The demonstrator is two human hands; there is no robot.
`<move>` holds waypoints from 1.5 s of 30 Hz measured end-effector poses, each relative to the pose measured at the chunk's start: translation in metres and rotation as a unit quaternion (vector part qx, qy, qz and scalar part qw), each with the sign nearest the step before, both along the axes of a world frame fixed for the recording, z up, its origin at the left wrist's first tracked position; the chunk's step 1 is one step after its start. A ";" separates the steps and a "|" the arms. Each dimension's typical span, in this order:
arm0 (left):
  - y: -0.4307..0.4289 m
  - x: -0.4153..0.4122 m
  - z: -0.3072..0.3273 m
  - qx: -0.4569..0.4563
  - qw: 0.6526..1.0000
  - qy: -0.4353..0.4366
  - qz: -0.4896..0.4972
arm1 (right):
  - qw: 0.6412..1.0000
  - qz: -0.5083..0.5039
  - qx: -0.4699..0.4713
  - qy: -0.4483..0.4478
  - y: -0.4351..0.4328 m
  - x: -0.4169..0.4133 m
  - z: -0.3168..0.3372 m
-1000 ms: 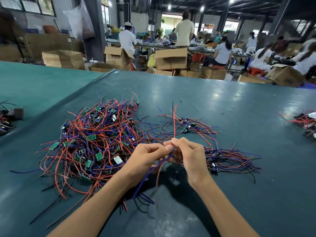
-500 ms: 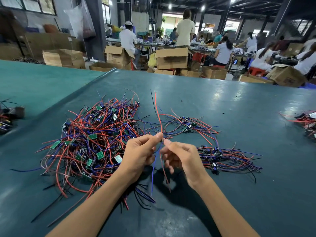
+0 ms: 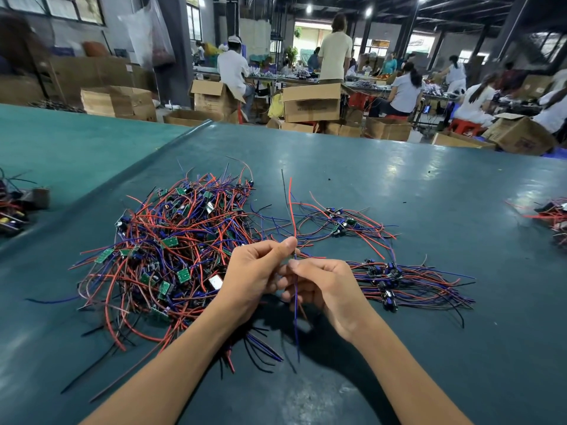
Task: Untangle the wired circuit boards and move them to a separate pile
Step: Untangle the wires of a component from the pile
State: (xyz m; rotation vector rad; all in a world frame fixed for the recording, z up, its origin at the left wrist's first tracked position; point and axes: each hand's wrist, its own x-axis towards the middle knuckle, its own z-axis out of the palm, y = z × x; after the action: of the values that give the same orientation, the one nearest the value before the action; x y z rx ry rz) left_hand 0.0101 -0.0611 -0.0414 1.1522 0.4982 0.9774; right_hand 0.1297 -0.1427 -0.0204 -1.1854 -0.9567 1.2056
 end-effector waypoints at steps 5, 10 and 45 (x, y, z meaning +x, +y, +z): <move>0.005 0.000 -0.003 0.009 0.999 0.033 0.039 | 1.000 -0.007 -0.007 0.029 0.000 -0.001 0.000; 0.012 0.001 -0.003 0.028 0.992 0.070 0.103 | 0.997 -0.006 -0.066 0.033 0.001 -0.005 0.003; 0.039 0.002 -0.011 -0.062 0.977 -0.007 0.206 | 0.972 0.007 -0.234 0.020 -0.016 -0.019 0.014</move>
State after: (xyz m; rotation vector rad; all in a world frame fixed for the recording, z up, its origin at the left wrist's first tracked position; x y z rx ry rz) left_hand 0.0117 -0.0225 -0.0520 0.9459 0.7964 1.2883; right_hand 0.1103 -0.1589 -0.0061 -1.5159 -0.6652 1.5111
